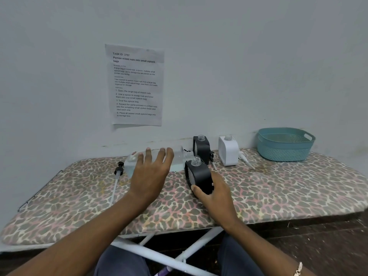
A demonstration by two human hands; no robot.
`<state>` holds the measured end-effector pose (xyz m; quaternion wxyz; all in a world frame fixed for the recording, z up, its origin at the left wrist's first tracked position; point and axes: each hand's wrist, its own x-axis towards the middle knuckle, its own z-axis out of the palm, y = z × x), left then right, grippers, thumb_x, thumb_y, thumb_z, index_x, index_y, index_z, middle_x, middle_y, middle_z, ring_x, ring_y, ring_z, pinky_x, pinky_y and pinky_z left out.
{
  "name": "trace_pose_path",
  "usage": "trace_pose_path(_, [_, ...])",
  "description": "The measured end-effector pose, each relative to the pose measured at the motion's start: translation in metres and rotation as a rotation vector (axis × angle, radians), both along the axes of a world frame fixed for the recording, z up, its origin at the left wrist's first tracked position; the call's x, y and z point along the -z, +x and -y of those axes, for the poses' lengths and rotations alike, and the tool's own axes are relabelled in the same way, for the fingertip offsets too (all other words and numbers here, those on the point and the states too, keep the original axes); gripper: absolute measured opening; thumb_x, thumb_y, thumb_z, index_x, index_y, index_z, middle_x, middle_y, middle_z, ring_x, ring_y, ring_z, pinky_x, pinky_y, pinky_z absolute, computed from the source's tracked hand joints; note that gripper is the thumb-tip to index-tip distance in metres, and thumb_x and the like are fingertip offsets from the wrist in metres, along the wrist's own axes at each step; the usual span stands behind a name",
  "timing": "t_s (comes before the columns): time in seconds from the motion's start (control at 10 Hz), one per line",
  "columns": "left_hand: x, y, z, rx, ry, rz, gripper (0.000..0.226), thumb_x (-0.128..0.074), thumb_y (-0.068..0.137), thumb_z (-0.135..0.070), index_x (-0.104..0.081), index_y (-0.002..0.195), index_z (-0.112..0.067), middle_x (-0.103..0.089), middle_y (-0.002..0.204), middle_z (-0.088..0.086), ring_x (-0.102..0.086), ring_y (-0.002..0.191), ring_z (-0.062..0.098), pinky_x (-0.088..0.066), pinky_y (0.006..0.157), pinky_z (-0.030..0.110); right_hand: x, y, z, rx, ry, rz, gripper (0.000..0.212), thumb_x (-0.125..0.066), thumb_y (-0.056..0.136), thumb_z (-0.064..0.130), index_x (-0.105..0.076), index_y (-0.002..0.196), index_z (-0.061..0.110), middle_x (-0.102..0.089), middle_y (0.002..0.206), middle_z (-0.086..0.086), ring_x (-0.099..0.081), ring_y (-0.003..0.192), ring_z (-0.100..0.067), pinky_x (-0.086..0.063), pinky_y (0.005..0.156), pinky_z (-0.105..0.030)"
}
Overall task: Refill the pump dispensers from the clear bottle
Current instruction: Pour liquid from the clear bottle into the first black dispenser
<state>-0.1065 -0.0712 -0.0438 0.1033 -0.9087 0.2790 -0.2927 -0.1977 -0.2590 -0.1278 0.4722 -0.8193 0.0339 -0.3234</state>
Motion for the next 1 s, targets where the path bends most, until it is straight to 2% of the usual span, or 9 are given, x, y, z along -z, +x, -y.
trace_pose_path(0.3, [-0.0026, -0.0013, 0.0005, 0.015, -0.001, 0.023, 0.075, -0.082, 0.075, 0.008, -0.048, 0.14, -0.004, -0.066, 0.132, 0.02, -0.062, 0.118, 0.058, -0.055, 0.094, 0.067, -0.0021, -0.0011, 0.0002, -0.027, 0.04, -0.003, 0.033, -0.078, 0.089, 0.037, -0.057, 0.11, 0.051, -0.065, 0.11, 0.016, -0.06, 0.102, 0.003, -0.047, 0.083, -0.017])
trace_pose_path(0.4, [-0.0036, -0.0018, 0.001, 0.018, 0.001, 0.022, 0.075, -0.083, 0.074, 0.007, -0.049, 0.14, -0.004, -0.066, 0.131, 0.02, -0.062, 0.117, 0.058, -0.055, 0.094, 0.067, -0.0028, -0.0015, 0.0008, -0.036, 0.047, -0.003, 0.034, -0.078, 0.089, 0.036, -0.057, 0.111, 0.051, -0.066, 0.111, 0.015, -0.061, 0.103, 0.002, -0.05, 0.085, -0.021])
trace_pose_path(0.5, [-0.004, -0.0019, 0.0013, 0.017, 0.001, 0.023, 0.075, -0.083, 0.074, 0.008, -0.05, 0.14, -0.004, -0.067, 0.131, 0.019, -0.062, 0.117, 0.058, -0.055, 0.093, 0.067, -0.0028, -0.0018, 0.0014, -0.045, 0.057, -0.009, 0.034, -0.078, 0.089, 0.034, -0.059, 0.114, 0.048, -0.066, 0.112, 0.016, -0.061, 0.104, 0.002, -0.049, 0.086, -0.018])
trace_pose_path(0.6, [-0.0042, -0.0012, 0.002, 0.015, -0.002, 0.023, 0.075, -0.084, 0.074, 0.007, -0.05, 0.14, -0.004, -0.067, 0.131, 0.019, -0.063, 0.117, 0.058, -0.055, 0.093, 0.067, -0.0035, -0.0007, 0.0021, -0.04, 0.055, -0.014, 0.029, -0.079, 0.089, 0.032, -0.065, 0.114, 0.037, -0.067, 0.109, 0.014, -0.061, 0.101, 0.002, -0.044, 0.081, -0.01])
trace_pose_path(0.8, [-0.0046, -0.0015, 0.0016, 0.016, -0.003, 0.028, 0.075, -0.083, 0.073, 0.01, -0.051, 0.139, -0.003, -0.068, 0.13, 0.02, -0.063, 0.116, 0.059, -0.055, 0.092, 0.068, -0.0053, -0.0022, 0.0032, -0.064, 0.079, -0.024, 0.029, -0.078, 0.089, 0.032, -0.065, 0.114, 0.038, -0.069, 0.107, 0.015, -0.064, 0.098, 0.001, -0.05, 0.08, -0.014])
trace_pose_path(0.9, [-0.0051, -0.0023, 0.0017, 0.016, -0.003, 0.03, 0.075, -0.083, 0.072, 0.01, -0.052, 0.139, -0.003, -0.068, 0.129, 0.02, -0.063, 0.116, 0.059, -0.055, 0.092, 0.068, -0.0075, -0.0032, 0.0035, -0.074, 0.095, -0.032, 0.028, -0.079, 0.09, 0.029, -0.066, 0.114, 0.033, -0.071, 0.105, 0.014, -0.065, 0.095, 0.002, -0.046, 0.076, -0.006])
trace_pose_path(1.0, [-0.0055, -0.0025, 0.002, 0.014, -0.002, 0.032, 0.073, -0.083, 0.073, 0.008, -0.053, 0.139, -0.003, -0.068, 0.13, 0.02, -0.063, 0.116, 0.059, -0.055, 0.092, 0.068, -0.0082, -0.0032, 0.0038, -0.076, 0.096, -0.035, 0.03, -0.079, 0.09, 0.028, -0.066, 0.116, 0.032, -0.071, 0.107, 0.015, -0.064, 0.097, 0.004, -0.045, 0.076, -0.005])
